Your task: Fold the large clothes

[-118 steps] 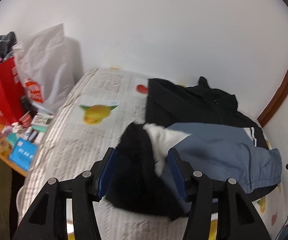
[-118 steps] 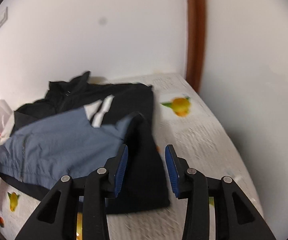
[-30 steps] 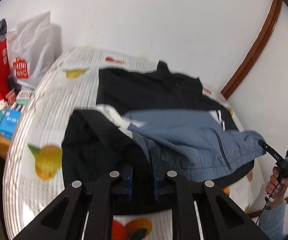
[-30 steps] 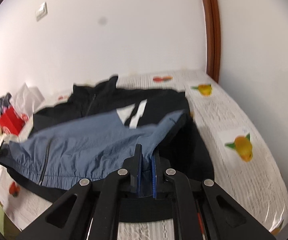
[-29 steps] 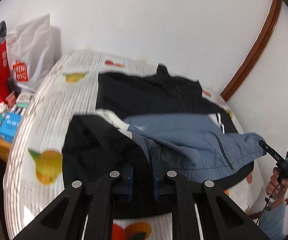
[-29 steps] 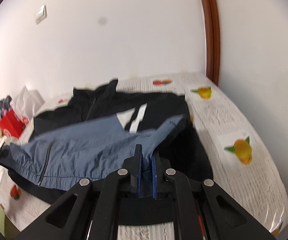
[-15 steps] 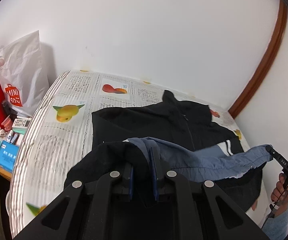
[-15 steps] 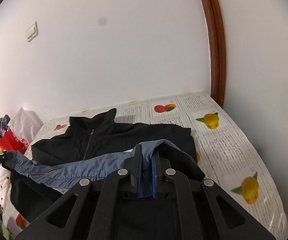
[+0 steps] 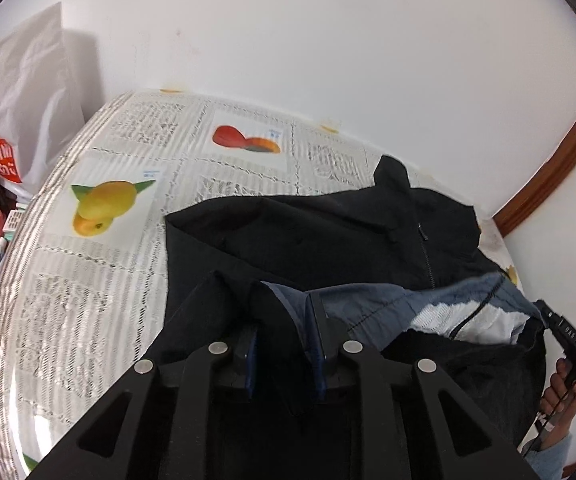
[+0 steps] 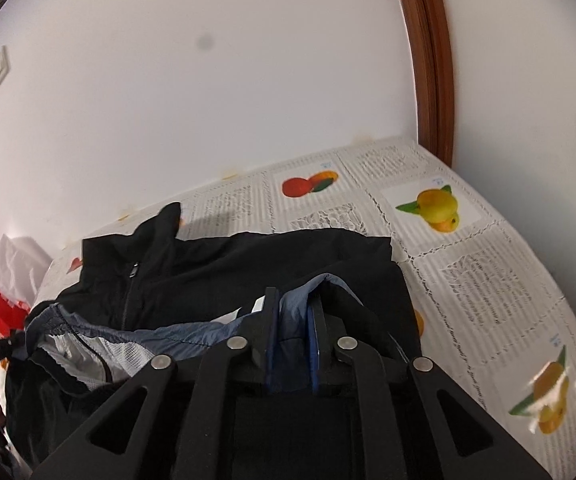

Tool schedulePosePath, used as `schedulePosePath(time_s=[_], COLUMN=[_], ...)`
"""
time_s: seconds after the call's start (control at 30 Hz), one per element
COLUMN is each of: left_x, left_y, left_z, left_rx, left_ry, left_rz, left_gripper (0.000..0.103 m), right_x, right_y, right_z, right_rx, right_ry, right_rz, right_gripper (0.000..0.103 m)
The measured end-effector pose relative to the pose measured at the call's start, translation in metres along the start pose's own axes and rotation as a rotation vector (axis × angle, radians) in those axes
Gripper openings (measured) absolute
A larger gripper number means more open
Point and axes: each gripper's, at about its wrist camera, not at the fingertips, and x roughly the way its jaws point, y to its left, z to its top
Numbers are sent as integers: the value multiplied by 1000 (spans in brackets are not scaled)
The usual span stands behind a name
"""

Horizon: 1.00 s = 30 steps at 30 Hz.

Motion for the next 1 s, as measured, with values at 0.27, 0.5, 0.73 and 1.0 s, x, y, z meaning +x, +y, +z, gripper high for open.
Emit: schedulePosePath(time_s=[0.27, 0.5, 0.73, 1.0], left_x=[-43, -55, -10, 37], left_y=[-27, -43, -47, -36], left_z=[0, -17, -24, -19], left_rx=[92, 199, 266, 275], left_ry=[-86, -135, -102, -61], left_rz=[-151, -50, 136, 233], left_gripper=[62, 68, 68, 68], right_x=[-40, -71, 5, 79], right_y=[10, 34, 83, 37], right_z=[12, 5, -32, -13], right_rx=[-74, -184, -440, -346], right_ry=[-97, -117, 49, 115], right_rz=[-48, 28, 5, -163], right_gripper=[40, 43, 39, 26])
